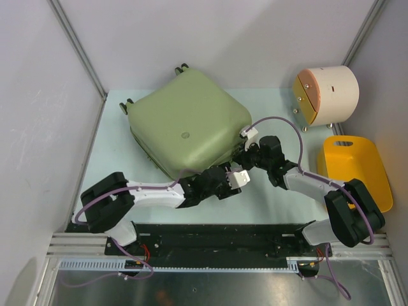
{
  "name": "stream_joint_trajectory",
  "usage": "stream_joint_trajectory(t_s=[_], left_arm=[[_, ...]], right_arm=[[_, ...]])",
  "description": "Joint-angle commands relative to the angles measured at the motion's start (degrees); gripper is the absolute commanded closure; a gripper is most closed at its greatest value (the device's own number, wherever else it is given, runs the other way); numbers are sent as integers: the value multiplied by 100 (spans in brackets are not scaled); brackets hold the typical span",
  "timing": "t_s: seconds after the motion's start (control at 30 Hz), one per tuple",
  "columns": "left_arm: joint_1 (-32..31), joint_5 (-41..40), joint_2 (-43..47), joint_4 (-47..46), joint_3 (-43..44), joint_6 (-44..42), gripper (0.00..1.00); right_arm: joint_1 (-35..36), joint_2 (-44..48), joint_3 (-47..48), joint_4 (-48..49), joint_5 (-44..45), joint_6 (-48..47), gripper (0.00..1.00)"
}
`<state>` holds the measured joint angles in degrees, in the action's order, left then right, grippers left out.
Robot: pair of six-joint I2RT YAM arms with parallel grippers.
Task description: Open, take out, and arrange the luggage
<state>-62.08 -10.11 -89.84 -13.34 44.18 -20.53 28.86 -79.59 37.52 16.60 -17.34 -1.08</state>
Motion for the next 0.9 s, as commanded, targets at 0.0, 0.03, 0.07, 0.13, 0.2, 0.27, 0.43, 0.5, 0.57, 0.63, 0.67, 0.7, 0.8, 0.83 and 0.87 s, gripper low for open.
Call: stream_joint_trajectory(t_s=[0.0, 0.03, 0.07, 0.13, 0.2, 0.27, 0.43, 0.5, 0.57, 0.63, 0.67, 0.7, 0.8, 0.83, 0.87], left_arm=[[82, -1070, -243, -458, 319, -117, 27], [91, -1159, -314, -502, 302, -117, 25], [100, -1221, -375, -529, 267, -100, 23], [118, -1370, -621, -520, 214, -56, 22], [187, -1371, -797, -450, 161, 128, 21], [240, -1292, -1043, -275, 152, 304, 22], [566, -818, -1658, 682, 573, 726, 30], [601, -677, -1659, 789, 635, 761, 40], [592, -528, -1563, 877, 609, 779, 50], [584, -475, -1475, 1008, 609, 805, 55], [583, -431, -1301, 1009, 531, 832, 63], [566, -274, -1212, 1009, 512, 814, 69], [443, -186, -1018, 1525, 714, 735, 86], [434, -184, -1000, 1867, 767, 674, 95], [443, -193, -974, 2053, 837, 656, 100]], right_arm=[[-188, 102, 72, 238, 346, 11, 100], [-188, 102, 80, 247, 354, 20, 100], [-188, 102, 80, 247, 372, 29, 100], [-188, 102, 80, 273, 398, 29, 100], [-179, 102, 80, 282, 425, 38, 100], [-188, 111, 80, 282, 425, 29, 100], [-197, 93, 80, 309, 416, 20, 100], [-197, 93, 80, 344, 425, 12, 100], [-188, 84, 80, 344, 442, 3, 100], [-205, 84, 72, 353, 486, -6, 100], [-214, 93, 80, 344, 495, -23, 100], [-223, 102, 72, 344, 504, -32, 100], [-284, 172, 80, 326, 557, -67, 100], [-302, 207, 72, 326, 539, -76, 100], [-354, 225, 80, 291, 539, -94, 100]])
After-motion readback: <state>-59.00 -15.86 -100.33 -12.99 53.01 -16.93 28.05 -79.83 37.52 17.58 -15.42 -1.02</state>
